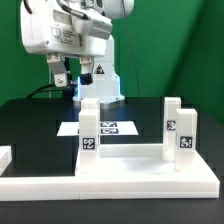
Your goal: Assemble desk
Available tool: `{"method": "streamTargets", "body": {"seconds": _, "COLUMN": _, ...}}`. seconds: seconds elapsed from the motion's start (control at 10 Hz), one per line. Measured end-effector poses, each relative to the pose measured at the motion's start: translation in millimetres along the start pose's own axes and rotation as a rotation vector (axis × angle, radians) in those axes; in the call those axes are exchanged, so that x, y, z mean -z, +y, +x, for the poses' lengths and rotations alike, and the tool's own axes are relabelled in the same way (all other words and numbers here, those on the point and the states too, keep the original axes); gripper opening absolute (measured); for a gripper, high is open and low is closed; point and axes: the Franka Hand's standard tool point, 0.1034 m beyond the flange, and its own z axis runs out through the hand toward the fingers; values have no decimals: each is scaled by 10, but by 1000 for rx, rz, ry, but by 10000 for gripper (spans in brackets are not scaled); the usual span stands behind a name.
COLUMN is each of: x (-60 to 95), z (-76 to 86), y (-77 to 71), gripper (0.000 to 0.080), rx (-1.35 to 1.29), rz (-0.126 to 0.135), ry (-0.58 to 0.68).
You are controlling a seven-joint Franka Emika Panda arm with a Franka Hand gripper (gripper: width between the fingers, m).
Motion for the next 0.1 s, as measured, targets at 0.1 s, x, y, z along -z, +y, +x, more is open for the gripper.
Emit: {"method": "streamTargets", "body": {"seconds": 0.1, "x": -3, "z": 0, "y": 1, "gripper": 649, "rx": 0, "rz": 0, "ry": 0}}
